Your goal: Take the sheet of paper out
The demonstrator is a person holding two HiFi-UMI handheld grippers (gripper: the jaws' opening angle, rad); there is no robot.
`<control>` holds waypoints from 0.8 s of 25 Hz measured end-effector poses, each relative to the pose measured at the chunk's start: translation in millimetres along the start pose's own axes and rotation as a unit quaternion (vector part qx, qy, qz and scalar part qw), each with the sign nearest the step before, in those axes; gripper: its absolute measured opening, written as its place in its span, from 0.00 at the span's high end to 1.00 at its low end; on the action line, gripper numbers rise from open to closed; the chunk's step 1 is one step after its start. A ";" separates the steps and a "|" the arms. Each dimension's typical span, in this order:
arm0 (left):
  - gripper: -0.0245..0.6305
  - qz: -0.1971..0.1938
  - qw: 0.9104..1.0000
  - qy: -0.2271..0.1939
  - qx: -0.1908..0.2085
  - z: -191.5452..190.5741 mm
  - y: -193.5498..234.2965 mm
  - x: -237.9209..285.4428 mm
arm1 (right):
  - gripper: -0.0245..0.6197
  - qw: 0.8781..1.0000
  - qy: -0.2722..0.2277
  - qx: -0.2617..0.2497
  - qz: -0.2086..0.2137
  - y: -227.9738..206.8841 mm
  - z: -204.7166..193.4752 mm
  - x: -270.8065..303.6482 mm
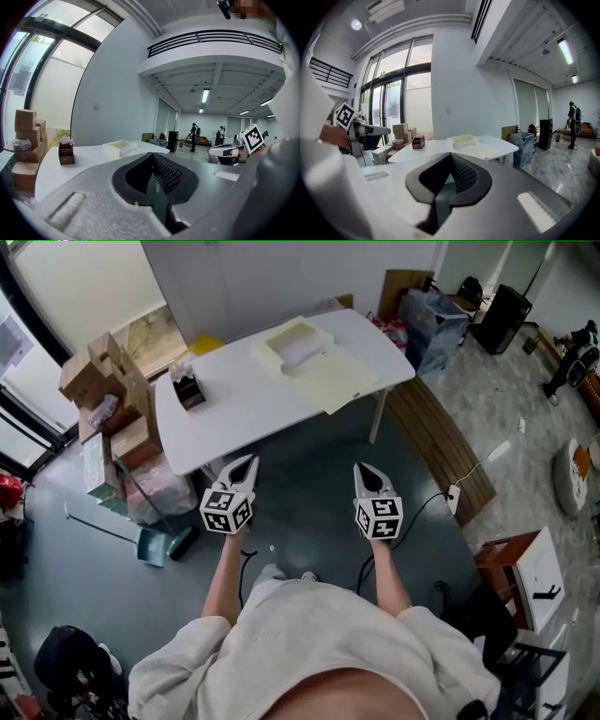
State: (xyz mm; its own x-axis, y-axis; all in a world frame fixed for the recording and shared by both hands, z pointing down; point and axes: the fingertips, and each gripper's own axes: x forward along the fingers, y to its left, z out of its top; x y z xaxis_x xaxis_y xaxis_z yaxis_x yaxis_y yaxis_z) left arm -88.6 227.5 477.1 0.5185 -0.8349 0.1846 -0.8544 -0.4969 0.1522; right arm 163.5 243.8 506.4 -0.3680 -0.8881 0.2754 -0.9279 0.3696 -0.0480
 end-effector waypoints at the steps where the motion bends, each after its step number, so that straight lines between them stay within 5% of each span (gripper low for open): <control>1: 0.96 0.001 1.000 0.002 0.001 -1.0 0.0 1.4 | 0.96 1.000 0.001 0.001 0.001 -1.3 -1.5 1.2; 20: 0.96 -0.032 0.999 0.011 -0.008 3.8 57.2 114.2 | 0.96 0.999 0.021 0.000 -0.030 -44.9 1.3 90.2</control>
State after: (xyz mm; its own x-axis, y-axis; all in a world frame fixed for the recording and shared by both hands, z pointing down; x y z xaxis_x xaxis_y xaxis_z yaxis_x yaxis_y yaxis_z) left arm -78.4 102.8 503.2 0.5727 -0.7962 0.1953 -0.8189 -0.5447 0.1806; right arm 171.9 146.7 532.1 -0.3096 -0.8960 0.3183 -0.9480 0.3169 -0.0299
